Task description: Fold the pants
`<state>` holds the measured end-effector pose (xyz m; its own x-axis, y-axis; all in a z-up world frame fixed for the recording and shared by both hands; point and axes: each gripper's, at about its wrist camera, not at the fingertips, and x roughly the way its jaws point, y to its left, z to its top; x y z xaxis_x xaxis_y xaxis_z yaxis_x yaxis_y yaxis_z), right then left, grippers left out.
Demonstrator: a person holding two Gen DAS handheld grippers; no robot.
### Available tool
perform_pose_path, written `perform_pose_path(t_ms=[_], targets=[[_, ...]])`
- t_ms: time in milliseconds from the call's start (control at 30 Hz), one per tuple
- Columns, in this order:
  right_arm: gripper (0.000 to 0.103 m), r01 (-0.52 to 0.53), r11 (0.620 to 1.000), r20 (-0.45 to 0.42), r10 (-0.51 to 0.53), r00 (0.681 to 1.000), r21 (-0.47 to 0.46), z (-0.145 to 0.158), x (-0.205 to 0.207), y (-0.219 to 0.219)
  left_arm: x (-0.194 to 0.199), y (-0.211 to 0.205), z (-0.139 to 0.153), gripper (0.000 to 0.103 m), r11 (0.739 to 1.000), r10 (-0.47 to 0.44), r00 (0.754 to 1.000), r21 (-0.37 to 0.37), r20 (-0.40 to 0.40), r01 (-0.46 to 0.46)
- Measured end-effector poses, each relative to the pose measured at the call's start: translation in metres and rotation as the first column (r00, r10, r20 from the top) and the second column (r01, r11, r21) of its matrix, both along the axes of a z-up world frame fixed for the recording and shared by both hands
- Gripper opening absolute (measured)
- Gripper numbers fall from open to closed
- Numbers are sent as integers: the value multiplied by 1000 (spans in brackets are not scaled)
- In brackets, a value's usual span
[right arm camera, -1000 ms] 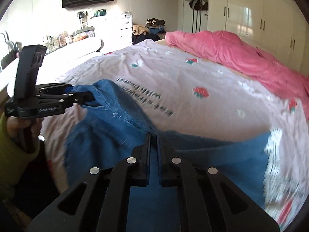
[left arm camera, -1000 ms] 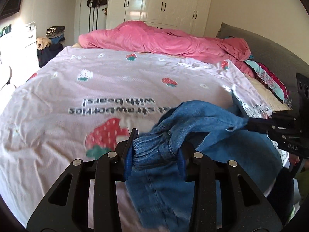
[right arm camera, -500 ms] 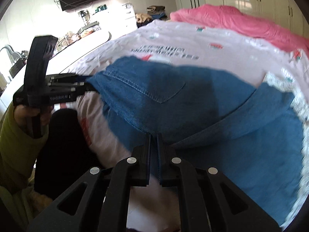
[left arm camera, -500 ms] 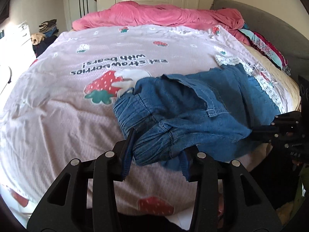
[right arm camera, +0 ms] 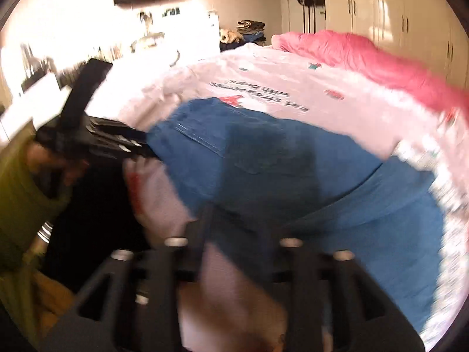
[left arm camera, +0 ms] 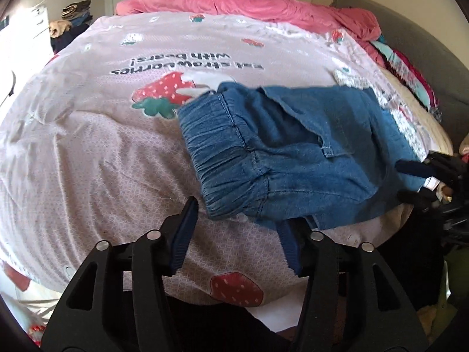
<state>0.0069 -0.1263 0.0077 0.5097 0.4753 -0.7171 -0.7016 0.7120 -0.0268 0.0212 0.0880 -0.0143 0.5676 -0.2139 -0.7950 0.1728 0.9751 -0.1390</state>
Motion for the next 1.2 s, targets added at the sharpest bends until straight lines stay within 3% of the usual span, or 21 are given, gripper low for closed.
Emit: perform_pose_path(t_ms=[133, 267, 300, 333, 367, 467, 600, 700, 800, 867, 933, 1000, 1100, 1200], targets=[[39, -4, 986, 75, 16, 997, -169, -18, 3, 5, -7, 5, 7, 49, 1000, 14, 1000, -5, 11, -14], [39, -26, 975, 137, 57, 989, -220, -26, 5, 16, -15, 13, 16, 50, 999, 39, 999, -11, 20, -39], [31, -36, 973, 136, 68, 988, -227, -28, 7, 19, -18, 14, 21, 50, 999, 44, 999, -14, 30, -43], [4, -44, 971, 136, 78, 988, -234, -30, 9, 20, -20, 15, 25, 50, 999, 45, 998, -15, 40, -45], [2, -49, 971, 129, 81, 988, -236, -31, 10, 22, -22, 14, 32, 51, 999, 44, 997, -16, 57, -43], [2, -52, 984, 83, 67, 994, -168, -20, 11, 18, -20, 5, 42, 57, 1000, 17, 996, -20, 90, -15], [2, -74, 994, 41, 78, 996, -82, -4, -8, 4, -4, -10, 32, 57, 1000, -11, 998, -19, 60, 12], [2, -67, 990, 9, 69, 998, -121, -24, -17, 4, 8, -19, 23, 57, 999, -30, 999, -38, 44, 31], [2, -44, 991, -43, 39, 998, -123, -43, -11, 3, 19, -23, 5, 57, 1000, -26, 1000, 13, 4, 26], [9, -44, 997, -86, 39, 996, -65, -35, -9, -2, 20, -23, -4, 60, 998, -11, 1000, 64, -18, 12], [15, -53, 999, -81, 52, 995, -4, -18, -13, -8, 20, -14, -7, 61, 1000, 10, 999, 30, -37, -9], [19, -44, 998, -47, 46, 998, 42, 1, -15, -15, 16, -10, 3, 61, 1000, 27, 1000, 12, -12, -27], [33, 12, 995, -15, -11, 1000, 100, 18, -3, -16, 6, -18, 25, 61, 1000, 6, 998, -4, 59, -6], [33, 57, 993, -74, -49, 996, 103, 6, 20, -3, 4, -39, 30, 61, 998, -62, 995, -5, 81, 63]])
